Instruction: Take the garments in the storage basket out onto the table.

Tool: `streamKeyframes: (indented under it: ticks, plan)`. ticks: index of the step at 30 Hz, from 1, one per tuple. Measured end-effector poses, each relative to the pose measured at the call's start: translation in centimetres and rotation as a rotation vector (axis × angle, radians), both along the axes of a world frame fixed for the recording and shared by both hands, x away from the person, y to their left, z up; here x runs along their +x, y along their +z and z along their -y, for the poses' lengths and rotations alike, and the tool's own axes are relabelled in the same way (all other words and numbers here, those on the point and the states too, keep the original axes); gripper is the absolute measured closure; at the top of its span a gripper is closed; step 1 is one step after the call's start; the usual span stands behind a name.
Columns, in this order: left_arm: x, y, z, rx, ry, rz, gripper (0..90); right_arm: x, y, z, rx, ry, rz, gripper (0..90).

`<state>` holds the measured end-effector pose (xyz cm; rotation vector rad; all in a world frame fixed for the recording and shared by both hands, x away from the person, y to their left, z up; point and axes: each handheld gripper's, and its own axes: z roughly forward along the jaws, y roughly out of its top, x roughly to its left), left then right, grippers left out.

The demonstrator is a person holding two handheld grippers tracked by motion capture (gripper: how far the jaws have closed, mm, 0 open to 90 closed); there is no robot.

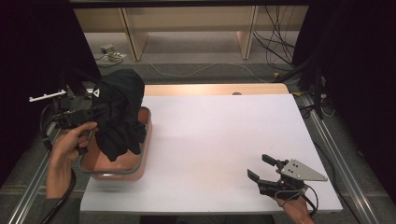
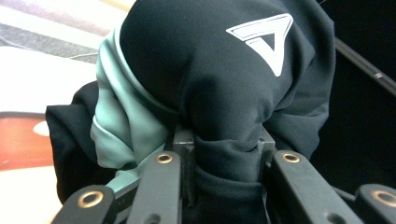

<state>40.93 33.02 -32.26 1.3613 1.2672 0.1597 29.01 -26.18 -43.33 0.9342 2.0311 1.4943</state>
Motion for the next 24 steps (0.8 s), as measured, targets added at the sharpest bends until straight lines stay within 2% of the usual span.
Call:
streamKeyframes:
  ticks: [2,6,14,18,21,24]
  plan:
    - [-0.1,0.3,0.0,-0.019,0.000,0.004,71.9,0.0,0.0,0.0,0.000,-0.001,0.000,25.0]
    - [-0.3,0.9,0.2,-0.031,0.006,0.020,71.8,0.0,0.0,0.0,0.000,-0.001,-0.001,25.0]
    - [-0.2,1.6,0.7,-0.081,-0.018,0.045,71.8,0.2,-0.1,0.0,-0.002,0.001,0.000,25.0]
    - [-0.2,2.2,1.5,-0.102,-0.047,0.066,71.8,0.2,-0.1,0.0,-0.004,0.003,0.002,25.0]
    - [-0.2,2.6,2.2,-0.144,-0.089,0.077,71.7,0.2,-0.2,0.0,0.003,0.002,-0.003,25.0]
    - [-0.2,3.0,2.9,-0.162,-0.120,0.085,71.7,0.2,-0.1,0.0,-0.004,0.003,0.004,25.0]
